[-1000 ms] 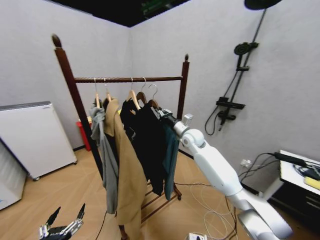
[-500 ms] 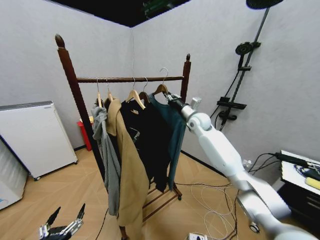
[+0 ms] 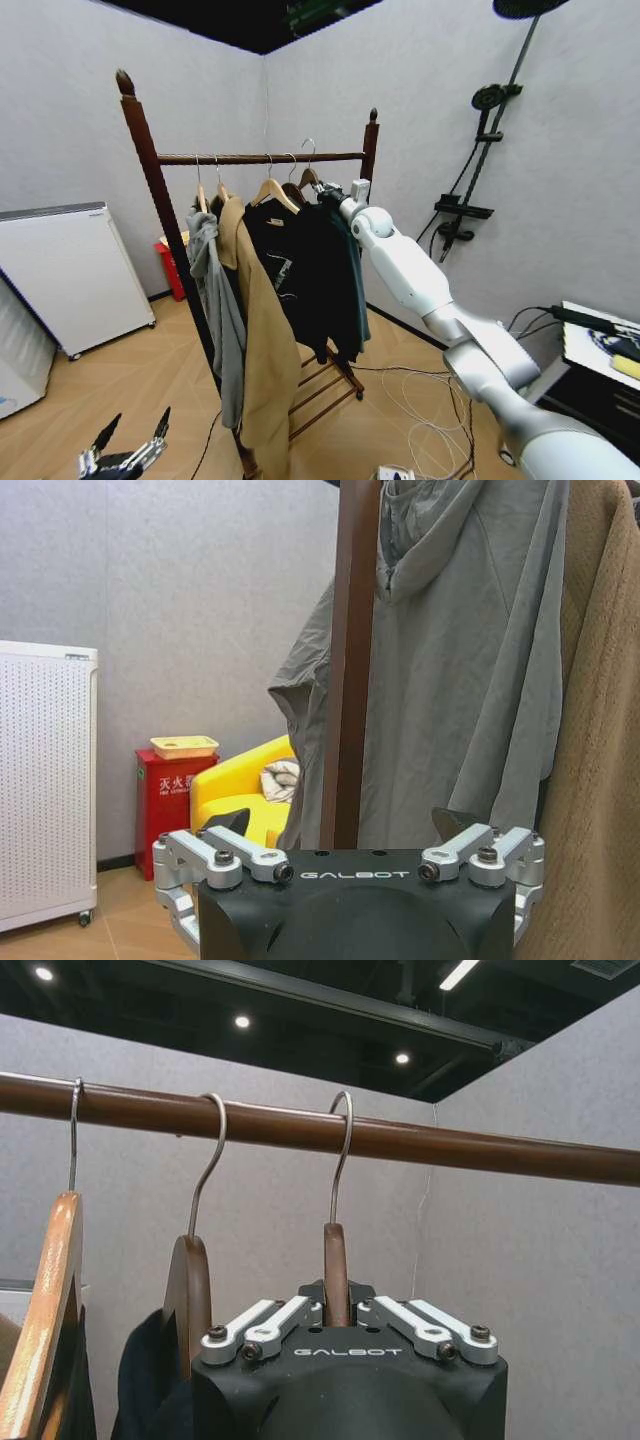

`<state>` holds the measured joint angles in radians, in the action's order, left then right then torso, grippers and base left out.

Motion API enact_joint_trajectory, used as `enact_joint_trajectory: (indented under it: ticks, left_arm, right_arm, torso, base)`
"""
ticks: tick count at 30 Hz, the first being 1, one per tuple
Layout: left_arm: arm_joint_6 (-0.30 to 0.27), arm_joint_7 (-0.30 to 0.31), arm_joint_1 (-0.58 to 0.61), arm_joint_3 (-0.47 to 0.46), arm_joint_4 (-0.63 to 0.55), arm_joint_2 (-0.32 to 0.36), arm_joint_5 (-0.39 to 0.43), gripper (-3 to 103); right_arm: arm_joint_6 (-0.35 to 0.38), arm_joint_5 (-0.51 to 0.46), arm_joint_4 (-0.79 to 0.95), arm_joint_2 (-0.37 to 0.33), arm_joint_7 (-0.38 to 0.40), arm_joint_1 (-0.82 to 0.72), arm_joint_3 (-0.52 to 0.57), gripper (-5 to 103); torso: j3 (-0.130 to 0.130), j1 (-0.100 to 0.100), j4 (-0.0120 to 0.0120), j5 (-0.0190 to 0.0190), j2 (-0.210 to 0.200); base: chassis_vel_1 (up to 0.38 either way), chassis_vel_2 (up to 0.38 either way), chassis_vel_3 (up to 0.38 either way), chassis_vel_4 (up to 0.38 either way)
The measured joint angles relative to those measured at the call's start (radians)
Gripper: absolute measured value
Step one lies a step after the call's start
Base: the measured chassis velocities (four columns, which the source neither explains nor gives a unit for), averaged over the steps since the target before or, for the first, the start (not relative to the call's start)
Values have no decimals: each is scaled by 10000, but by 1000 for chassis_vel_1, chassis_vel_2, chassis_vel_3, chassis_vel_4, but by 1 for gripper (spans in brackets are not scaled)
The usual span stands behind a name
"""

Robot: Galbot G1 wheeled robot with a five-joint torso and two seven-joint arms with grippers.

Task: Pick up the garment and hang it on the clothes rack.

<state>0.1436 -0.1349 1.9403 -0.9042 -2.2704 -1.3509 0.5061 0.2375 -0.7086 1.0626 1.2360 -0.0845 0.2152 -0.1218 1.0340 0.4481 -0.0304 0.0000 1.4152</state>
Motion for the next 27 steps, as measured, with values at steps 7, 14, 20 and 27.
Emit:
enact_joint_trajectory:
  ticks: [7,14,20,27]
  left_arm:
    - [0,1,0,0,0,0,0,100]
    - [0,0,0,0,0,0,0,100]
    - [0,-2,0,0,0,-1,0,100]
    - [1,-2,0,0,0,0,0,100]
  right_arm:
    - [464,-75,1120,-464,282,-641,208,18]
    - [532,-181,2323,-1981,603,-1921,1116,45]
    - [504,-815,5068,-3525,1419,-4656,2782,67]
    - [478,-1169,9484,-4545,2666,-9939,6365,94]
  torso:
    - [-2,-1,3,-2,0]
    - [-1,-1,1,6,-1]
    - [-1,-1,1,7,-2]
    - [-6,-6,-2,-5,1]
  base:
    - [0,0,0,0]
    - [0,0,0,0]
    - [0,0,0,0]
    - [0,0,0,0]
